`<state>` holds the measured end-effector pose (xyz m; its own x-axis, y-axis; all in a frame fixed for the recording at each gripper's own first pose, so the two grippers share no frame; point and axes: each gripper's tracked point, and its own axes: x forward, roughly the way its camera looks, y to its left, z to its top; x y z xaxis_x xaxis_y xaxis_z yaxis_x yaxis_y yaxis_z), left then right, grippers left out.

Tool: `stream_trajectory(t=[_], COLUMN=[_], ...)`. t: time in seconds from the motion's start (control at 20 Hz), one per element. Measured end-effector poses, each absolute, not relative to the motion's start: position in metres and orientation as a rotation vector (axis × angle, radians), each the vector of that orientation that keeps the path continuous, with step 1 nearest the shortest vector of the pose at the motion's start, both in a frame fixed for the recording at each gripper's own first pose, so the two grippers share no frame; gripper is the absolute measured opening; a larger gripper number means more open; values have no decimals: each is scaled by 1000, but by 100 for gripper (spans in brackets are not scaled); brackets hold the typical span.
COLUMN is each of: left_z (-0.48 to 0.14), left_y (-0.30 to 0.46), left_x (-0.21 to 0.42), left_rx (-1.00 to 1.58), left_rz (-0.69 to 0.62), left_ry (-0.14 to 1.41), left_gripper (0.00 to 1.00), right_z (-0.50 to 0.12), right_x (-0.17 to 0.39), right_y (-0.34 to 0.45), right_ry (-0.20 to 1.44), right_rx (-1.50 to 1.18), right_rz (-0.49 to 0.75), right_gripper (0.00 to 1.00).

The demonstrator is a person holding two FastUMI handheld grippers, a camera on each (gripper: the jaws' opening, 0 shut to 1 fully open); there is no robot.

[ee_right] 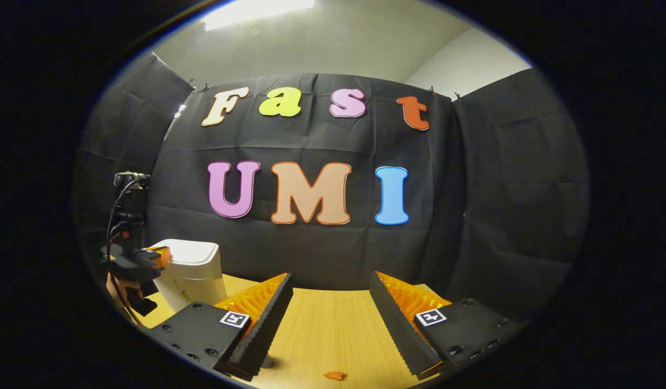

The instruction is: Press the lid of the desktop garbage bin to open it, pick up the crumpled paper on the desktop and throw it into the bin, then pick up the pop can on the desktop and drop it into the bin, and finally close the garbage bin lid.

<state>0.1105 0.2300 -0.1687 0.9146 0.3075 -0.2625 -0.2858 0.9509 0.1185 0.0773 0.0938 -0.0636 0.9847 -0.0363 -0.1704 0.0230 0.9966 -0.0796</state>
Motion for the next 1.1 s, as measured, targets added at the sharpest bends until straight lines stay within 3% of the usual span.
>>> stream_trajectory(t=[0.15,0.25,0.45,0.6,0.75,0.85,1.1], left_z=[-179,-158,-128,-81,-63,-61,-67], left_y=[233,230,222,193,185,171,134], left_x=[99,103,100,95,64,40,-13], left_rx=[119,112,141,95,126,114,112], left_rz=[315,312,290,217,238,241,233], left_ry=[297,214,213,111,85,93,143], left_gripper=[0,0,4,70,75,83,92], right_z=[-72,-73,-90,-109,-139,-170,-287], right_x=[78,76,75,74,75,76,66], right_y=[104,105,100,91,81,77,66], right_ry=[195,193,218,250,296,351,599], right_rx=[-78,-82,-62,-50,-54,-65,-145], right_rz=[-8,5,37,53,83,111,199], right_gripper=[96,96,95,95,95,96,95])
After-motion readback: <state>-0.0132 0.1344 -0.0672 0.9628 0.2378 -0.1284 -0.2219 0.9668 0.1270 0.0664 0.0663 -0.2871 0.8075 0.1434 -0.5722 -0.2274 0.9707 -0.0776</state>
